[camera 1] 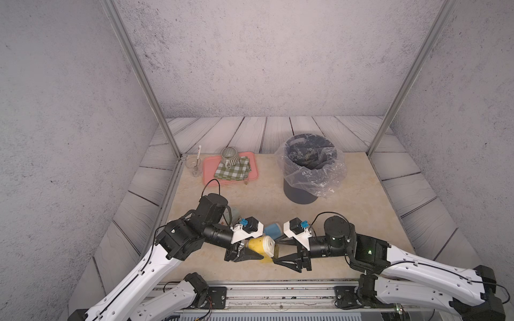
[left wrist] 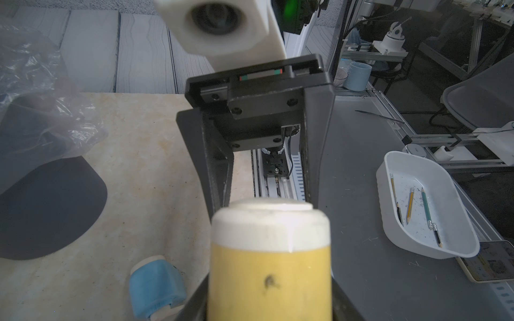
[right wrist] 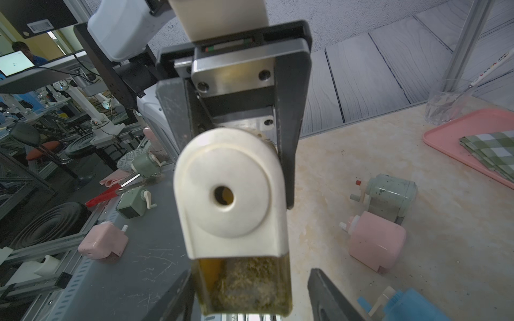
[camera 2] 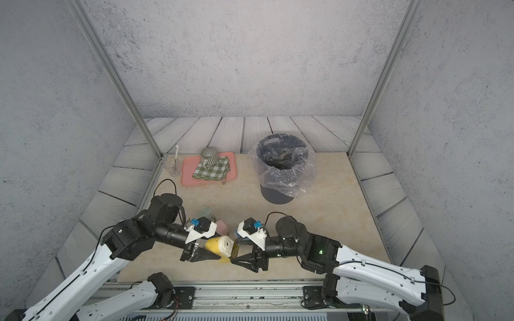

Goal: Take out the pencil sharpener tray and clean the shavings
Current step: Open the container of the pencil sharpener.

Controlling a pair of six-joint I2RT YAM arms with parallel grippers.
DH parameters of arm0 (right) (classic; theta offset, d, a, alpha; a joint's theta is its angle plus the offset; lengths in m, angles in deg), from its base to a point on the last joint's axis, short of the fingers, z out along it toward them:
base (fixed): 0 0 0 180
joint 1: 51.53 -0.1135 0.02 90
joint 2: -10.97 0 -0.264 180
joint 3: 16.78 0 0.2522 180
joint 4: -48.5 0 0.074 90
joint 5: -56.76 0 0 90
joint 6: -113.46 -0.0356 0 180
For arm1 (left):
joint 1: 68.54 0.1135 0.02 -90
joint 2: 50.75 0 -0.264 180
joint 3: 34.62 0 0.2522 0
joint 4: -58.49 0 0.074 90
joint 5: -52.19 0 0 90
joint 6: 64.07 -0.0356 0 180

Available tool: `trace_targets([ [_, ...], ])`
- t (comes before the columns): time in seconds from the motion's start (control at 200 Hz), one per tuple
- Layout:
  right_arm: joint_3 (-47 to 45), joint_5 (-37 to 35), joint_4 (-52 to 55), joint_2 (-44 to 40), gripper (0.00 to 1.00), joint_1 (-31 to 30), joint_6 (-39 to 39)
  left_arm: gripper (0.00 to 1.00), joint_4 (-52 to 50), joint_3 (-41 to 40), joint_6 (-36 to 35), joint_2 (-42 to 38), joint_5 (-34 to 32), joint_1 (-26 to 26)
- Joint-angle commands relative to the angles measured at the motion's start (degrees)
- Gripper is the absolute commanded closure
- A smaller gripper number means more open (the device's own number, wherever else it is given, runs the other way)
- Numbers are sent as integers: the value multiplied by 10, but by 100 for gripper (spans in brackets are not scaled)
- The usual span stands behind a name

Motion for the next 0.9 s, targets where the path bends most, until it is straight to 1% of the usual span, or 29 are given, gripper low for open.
trace_targets([
  [0.0,17,13,1,8,34,-1,-5,100,4,10,-1,-7,11,3],
  [0.085,17,13,-3,11,36,-1,-5,100,3,11,-1,-7,11,3],
  [0.165,19,10,-6,11,41,-2,-5,100,1,12,-2,-7,11,3],
  [0.25,20,2,-3,8,50,-1,-1,100,-4,12,-3,-6,10,3],
  [0.305,21,-5,0,4,59,-1,3,100,-10,12,-7,-6,9,3],
  [0.36,20,-13,4,-3,66,-1,7,100,-17,10,-11,-4,7,3],
  [0.505,16,-30,10,-23,73,-1,14,100,-32,0,-17,-6,6,3],
  [0.57,13,-34,11,-29,74,-1,15,100,-35,-4,-18,-9,6,3],
  [0.721,8,-37,8,-35,75,-1,11,100,-41,-10,-18,-13,7,3],
  [0.791,8,-35,7,-31,73,-1,9,100,-44,-12,-18,-13,8,3],
  [0.891,9,-32,3,-26,69,-1,4,100,-45,-13,-18,-13,10,3],
])
